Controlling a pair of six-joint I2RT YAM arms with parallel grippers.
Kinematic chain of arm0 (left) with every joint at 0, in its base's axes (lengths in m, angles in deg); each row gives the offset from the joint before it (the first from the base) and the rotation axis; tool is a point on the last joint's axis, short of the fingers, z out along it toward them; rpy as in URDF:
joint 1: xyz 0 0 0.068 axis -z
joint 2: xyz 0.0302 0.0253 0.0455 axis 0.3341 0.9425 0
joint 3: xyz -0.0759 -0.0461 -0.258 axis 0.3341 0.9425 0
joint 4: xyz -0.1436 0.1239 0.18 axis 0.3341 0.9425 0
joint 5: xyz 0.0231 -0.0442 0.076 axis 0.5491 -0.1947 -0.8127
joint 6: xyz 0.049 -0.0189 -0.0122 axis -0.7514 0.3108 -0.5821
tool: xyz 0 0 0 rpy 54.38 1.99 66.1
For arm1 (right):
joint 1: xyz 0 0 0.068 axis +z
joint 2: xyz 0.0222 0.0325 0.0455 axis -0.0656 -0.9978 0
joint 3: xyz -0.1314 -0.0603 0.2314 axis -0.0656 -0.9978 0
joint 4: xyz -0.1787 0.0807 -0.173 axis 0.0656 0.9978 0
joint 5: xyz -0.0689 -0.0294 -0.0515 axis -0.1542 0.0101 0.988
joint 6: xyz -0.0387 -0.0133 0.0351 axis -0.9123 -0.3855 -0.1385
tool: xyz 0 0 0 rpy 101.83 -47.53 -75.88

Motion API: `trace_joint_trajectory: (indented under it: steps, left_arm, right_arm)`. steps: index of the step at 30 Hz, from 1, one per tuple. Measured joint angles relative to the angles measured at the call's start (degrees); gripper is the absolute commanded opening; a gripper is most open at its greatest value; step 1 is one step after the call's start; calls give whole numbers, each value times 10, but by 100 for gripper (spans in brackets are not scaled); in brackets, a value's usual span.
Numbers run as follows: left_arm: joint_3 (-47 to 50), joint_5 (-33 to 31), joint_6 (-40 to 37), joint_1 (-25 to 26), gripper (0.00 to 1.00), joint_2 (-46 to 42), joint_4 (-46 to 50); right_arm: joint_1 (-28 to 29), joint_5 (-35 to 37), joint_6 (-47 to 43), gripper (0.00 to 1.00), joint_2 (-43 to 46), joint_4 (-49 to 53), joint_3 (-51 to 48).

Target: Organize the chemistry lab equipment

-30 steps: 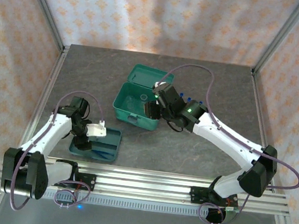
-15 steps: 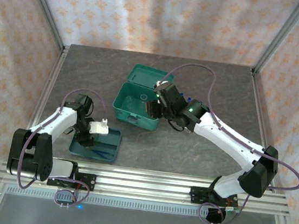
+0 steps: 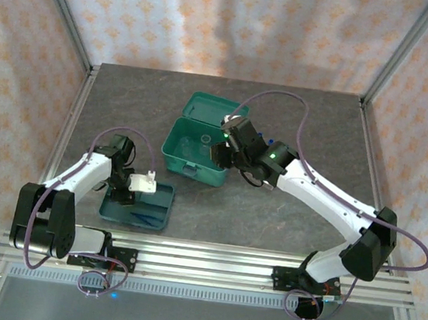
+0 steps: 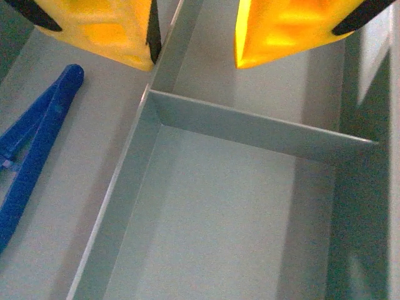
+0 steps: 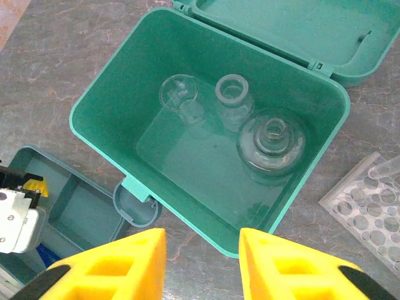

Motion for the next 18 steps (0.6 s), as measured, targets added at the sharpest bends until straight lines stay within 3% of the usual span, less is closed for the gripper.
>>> trace_joint_trajectory:
  steps: [11,18]
  left_arm:
    - [8,-1,-9,8,22,14,-8]
    - [17,-2,-13,19,3,14,-8]
  right_arm:
    - [0,-1,-1,33,-2,0,0]
    - [0,-1,-1,33,-2,0,0]
